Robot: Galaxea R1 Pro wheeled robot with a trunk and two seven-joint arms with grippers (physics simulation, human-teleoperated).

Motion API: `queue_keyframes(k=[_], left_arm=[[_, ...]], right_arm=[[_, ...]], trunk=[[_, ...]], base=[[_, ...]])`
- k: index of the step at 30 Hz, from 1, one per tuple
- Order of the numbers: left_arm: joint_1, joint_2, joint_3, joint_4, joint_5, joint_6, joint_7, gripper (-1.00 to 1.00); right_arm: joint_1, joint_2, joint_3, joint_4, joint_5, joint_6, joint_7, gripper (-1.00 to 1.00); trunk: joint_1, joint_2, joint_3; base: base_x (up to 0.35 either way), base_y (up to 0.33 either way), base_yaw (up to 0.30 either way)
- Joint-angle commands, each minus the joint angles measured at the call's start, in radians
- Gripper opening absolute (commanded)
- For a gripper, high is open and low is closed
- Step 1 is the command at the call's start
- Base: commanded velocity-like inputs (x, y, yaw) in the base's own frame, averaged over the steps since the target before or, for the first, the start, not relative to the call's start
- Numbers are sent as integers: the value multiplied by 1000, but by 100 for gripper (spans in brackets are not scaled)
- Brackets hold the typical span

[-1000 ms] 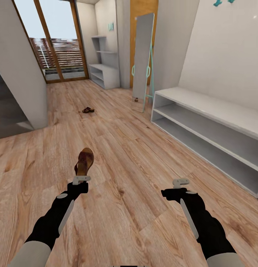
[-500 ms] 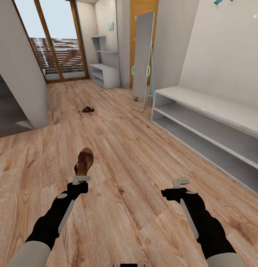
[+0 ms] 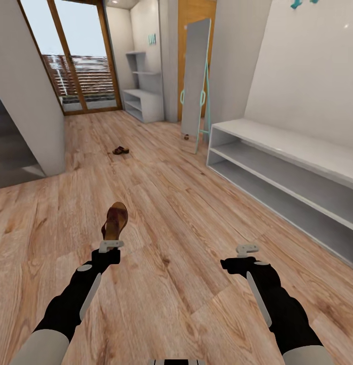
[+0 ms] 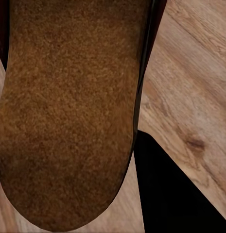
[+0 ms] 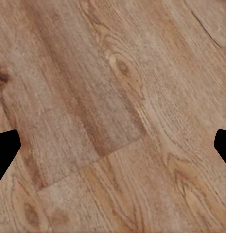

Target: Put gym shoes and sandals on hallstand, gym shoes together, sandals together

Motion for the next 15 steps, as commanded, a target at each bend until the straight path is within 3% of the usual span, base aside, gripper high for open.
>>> queue_keyframes(k=[1, 15], left_arm=[[0, 1, 0, -2, 0, 6, -4, -100], [0, 4, 2, -2, 2, 6, -4, -100]], right_arm=[[0, -1, 2, -1, -1, 5, 0, 100], [0, -1, 2, -1, -2, 4, 0, 100]], trunk=[[0, 0, 1], [0, 0, 24]], base=[[0, 0, 0], [0, 0, 0]])
